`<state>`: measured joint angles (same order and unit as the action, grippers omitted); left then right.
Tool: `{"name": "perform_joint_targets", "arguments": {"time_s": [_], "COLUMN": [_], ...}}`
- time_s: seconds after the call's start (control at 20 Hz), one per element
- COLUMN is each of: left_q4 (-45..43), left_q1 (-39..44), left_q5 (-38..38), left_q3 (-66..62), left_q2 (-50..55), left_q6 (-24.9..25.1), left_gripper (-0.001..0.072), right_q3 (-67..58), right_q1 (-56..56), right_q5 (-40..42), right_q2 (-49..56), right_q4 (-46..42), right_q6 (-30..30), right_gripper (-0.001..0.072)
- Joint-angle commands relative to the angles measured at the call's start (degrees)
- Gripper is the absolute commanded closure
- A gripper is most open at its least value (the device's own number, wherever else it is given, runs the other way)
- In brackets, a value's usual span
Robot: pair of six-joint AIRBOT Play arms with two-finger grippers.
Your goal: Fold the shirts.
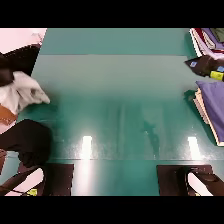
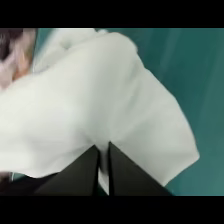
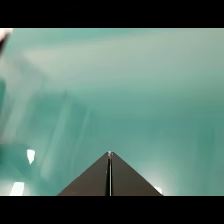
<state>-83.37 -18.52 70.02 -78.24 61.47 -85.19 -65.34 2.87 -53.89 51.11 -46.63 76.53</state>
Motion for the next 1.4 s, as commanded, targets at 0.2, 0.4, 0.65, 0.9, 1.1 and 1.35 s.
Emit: {"name": "perform_joint_targets", "arguments": {"time_s": [0.2,0.4,0.65,0.9,1.1,1.35], "left_q4": [2.1,1.22,4.37,3.58,3.3,14.99], "left_q1": [21.38,38.84,53.9,52.72,39.65,30.08], "left_q5": [6.21,9.14,7.43,0.13,5.42,-4.02], "left_q3": [-21.22,-20.72,-19.26,-19.26,-17.07,1.4], "left_q2": [-4.09,0.79,13.49,19.61,19.56,20.09], "left_q6": [-0.02,-0.5,0.17,0.52,-0.11,2.21], "left_gripper": [0.0676,0.0676,0.0457,0.0162,0.0162,0.0162], "right_q3": [-8.07,-18.73,-27.21,-28.11,-28.11,-28.11], "right_q1": [-0.11,-0.11,-0.11,-0.11,-0.11,-0.09], "right_q5": [3.78,-2.78,-11.28,-12.68,-12.74,-12.94], "right_q2": [-2.67,3.63,8.9,8.22,6.78,7.87], "right_q4": [1.44,1.42,1.4,-2.1,-6.05,-5.9], "right_q6": [-0.11,-0.11,-0.11,-0.11,-0.11,-0.09], "right_gripper": [0.0696,0.0696,0.0695,0.0695,0.0695,0.0695]}}
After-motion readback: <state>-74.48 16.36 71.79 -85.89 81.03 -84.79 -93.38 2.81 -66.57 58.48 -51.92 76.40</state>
